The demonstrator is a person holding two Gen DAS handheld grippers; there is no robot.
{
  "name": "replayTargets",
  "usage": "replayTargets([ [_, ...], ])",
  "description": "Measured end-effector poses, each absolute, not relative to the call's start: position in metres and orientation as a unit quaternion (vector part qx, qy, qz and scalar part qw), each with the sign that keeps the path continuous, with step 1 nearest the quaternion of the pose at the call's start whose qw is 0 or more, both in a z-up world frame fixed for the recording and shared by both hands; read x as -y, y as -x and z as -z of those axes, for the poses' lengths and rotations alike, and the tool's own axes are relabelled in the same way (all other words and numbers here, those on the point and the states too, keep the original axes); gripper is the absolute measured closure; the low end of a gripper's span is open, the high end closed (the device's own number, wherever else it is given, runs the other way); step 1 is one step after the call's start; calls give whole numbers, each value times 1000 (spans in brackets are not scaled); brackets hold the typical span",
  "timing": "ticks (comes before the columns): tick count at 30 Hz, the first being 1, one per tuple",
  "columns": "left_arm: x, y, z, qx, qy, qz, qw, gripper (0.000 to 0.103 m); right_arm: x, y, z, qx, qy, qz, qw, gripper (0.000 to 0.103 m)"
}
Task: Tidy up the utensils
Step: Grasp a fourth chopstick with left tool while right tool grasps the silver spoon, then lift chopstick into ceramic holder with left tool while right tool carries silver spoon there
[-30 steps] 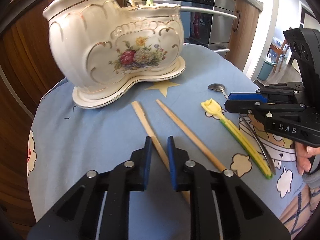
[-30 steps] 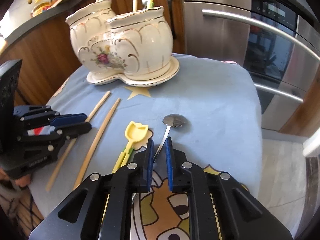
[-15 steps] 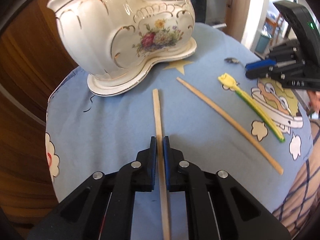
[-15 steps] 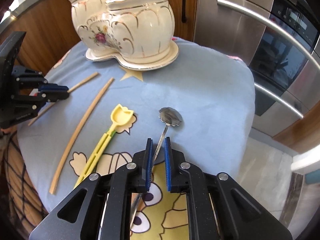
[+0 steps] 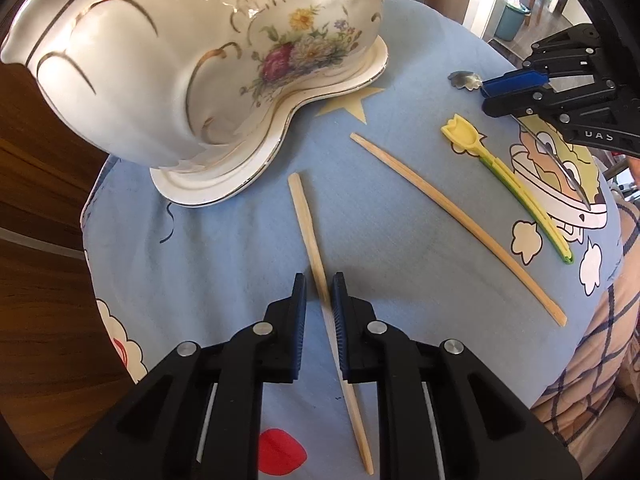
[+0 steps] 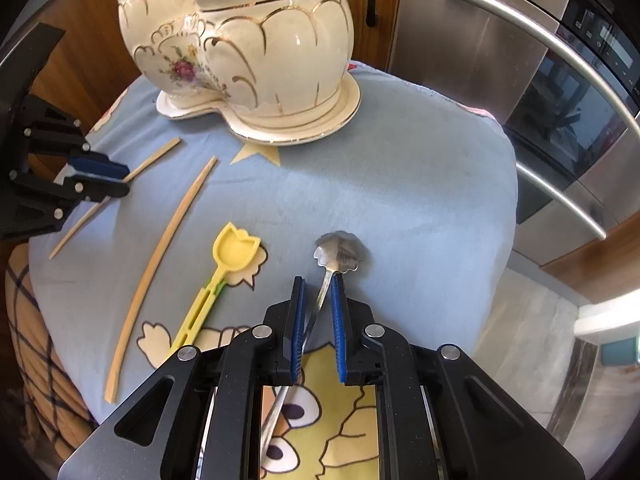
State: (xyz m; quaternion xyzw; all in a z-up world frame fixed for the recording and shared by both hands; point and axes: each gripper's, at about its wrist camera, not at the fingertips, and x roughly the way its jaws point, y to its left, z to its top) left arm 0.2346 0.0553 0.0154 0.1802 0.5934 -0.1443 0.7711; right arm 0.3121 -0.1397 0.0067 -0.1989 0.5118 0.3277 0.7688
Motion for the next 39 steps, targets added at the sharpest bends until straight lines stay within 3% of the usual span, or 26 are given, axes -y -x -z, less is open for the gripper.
replayTargets([
  [12, -72, -214, -18, -542, -137, 141, 817, 98, 156, -301, -12, -478, 145, -337, 798, 99],
  [28, -110, -152, -99, -327, 10, 142, 934, 97, 189, -278, -62, -374, 41, -355, 856, 100],
  [39, -108, -149, -131, -227, 31, 103, 968, 97, 180, -266, -106, -290, 31, -366, 884, 100],
])
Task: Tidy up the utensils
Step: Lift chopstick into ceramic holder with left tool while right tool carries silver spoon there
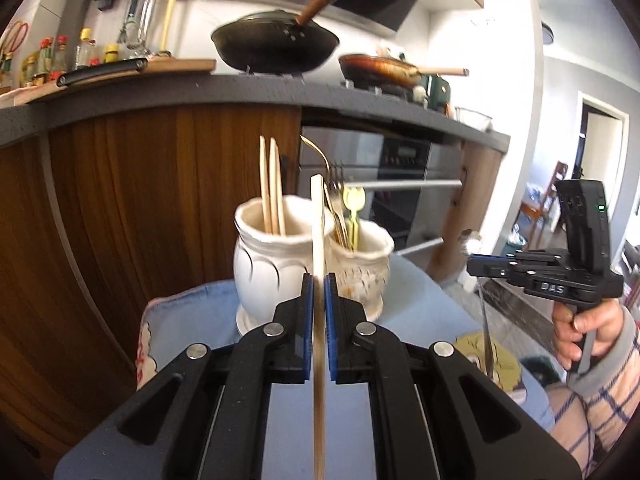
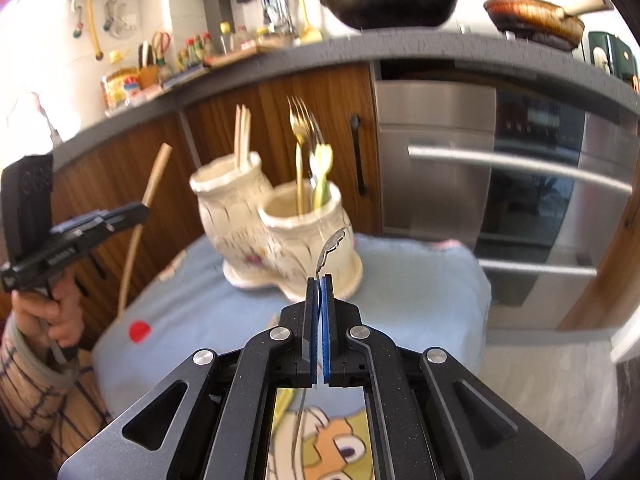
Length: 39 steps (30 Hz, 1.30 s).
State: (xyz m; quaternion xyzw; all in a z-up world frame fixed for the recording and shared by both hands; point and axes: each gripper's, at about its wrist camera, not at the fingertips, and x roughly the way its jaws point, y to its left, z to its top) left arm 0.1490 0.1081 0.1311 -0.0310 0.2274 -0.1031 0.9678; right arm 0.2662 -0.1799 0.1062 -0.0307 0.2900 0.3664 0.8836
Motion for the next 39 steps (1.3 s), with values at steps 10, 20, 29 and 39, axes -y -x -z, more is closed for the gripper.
replayTargets([
  [10, -113, -174, -153, -168, 60, 92, 980, 97, 153, -270, -156, -205, 21, -379, 902, 100],
  [20, -126, -199, -186, -104, 84, 84, 987, 97, 131, -302, -176, -160, -14, -396, 904, 100],
  [29, -130, -225, -193, -75, 94, 78, 990, 97, 119, -324, -175, -150, -24, -400, 904, 100],
  [39, -138, -243, -204, -17, 116, 56, 991, 98, 127, -335, -188, -113, -48, -369, 921, 100],
])
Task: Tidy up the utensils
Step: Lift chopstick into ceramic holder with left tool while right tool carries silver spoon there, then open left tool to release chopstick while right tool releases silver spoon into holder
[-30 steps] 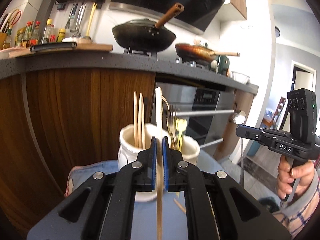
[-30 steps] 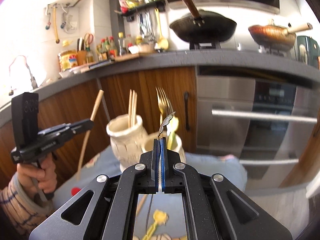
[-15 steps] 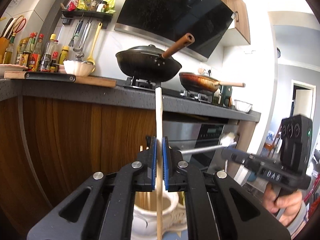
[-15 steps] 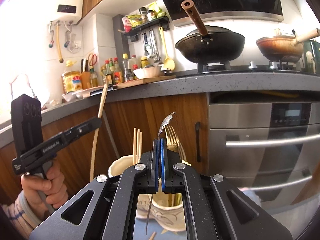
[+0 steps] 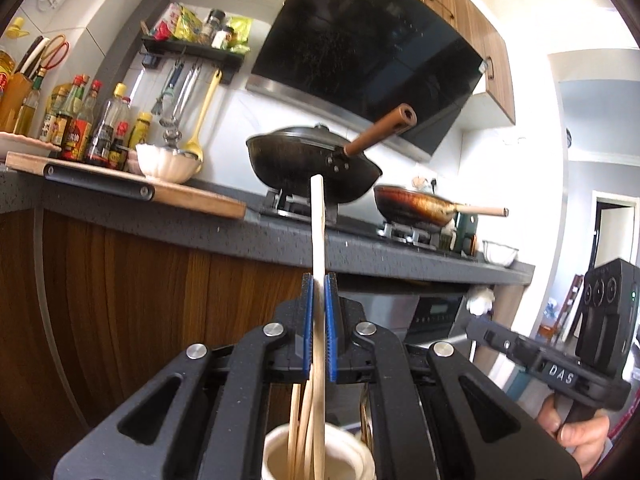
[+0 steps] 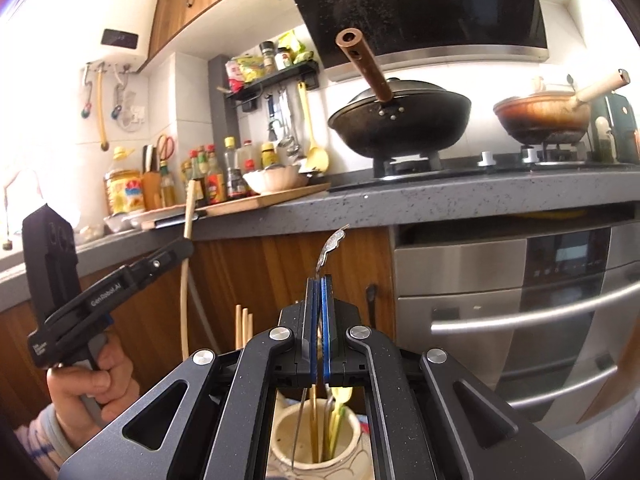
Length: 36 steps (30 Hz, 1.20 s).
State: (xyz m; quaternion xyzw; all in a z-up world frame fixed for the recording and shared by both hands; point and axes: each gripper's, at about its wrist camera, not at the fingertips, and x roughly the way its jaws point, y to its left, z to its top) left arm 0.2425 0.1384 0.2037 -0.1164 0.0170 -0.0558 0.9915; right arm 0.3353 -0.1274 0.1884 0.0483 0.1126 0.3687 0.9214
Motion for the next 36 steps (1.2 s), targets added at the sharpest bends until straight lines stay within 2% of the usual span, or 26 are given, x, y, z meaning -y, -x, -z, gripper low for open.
replayTargets([
  [13, -126, -260, -163, -58, 93, 33, 993, 97, 106, -356, -158, -125, -22, -336, 933, 100],
  [23, -122, -248, -133, -119, 80, 21, 989, 97, 76, -335, -131, -144, 67, -347, 924, 100],
  [36, -116, -255, -122, -157, 53, 7, 986, 97, 64, -339, -113, -174, 90, -344, 918, 100],
])
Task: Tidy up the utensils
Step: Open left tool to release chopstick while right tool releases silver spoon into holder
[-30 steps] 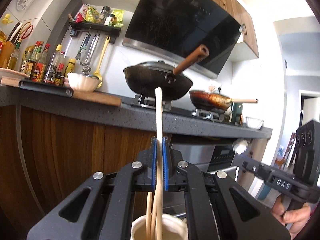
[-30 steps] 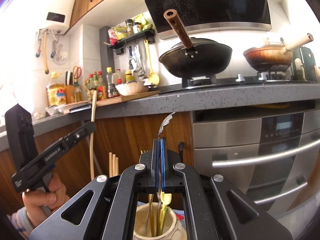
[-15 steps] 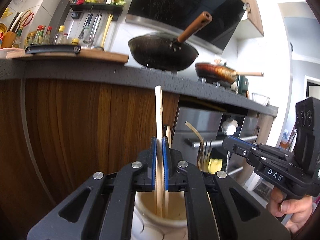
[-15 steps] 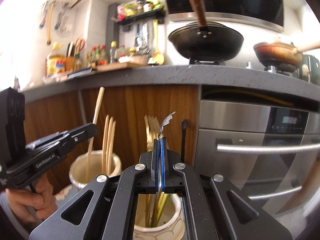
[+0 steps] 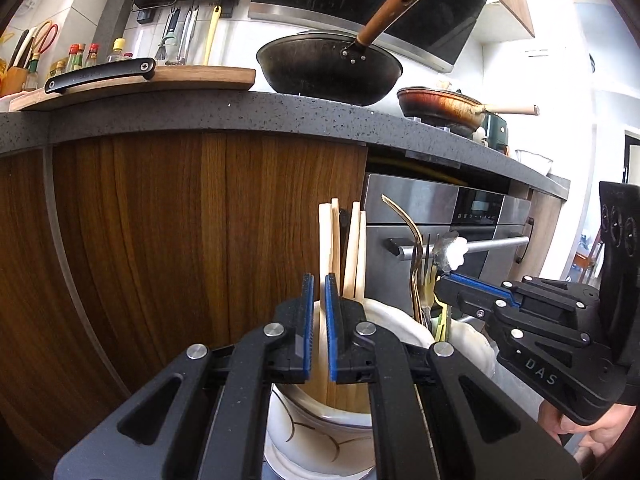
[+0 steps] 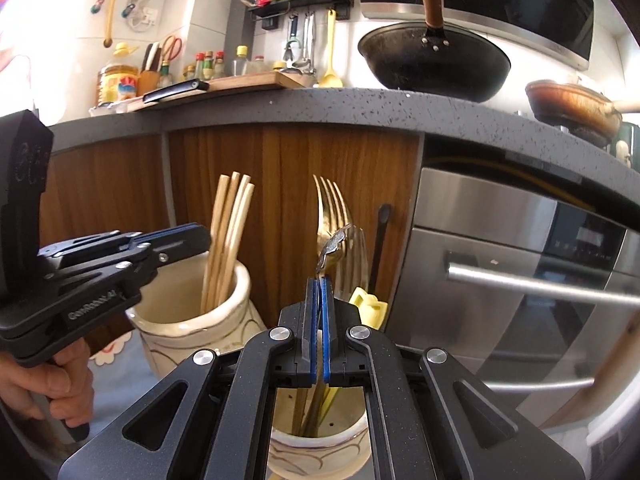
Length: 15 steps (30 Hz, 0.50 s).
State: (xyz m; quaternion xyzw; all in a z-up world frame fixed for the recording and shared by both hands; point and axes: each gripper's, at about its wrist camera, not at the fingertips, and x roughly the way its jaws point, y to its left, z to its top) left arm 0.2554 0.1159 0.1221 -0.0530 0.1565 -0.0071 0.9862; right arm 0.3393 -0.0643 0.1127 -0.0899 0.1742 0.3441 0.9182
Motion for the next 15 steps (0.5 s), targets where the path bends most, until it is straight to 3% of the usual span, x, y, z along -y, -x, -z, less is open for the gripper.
replayTargets([
  [12, -119, -250, -127, -151, 59, 9, 987, 95, 66, -347, -106, -195, 80, -347, 914, 98],
  [15, -122, -245, -129, -146, 61, 5, 987, 75, 69, -344, -108, -191, 77, -347, 915, 90],
])
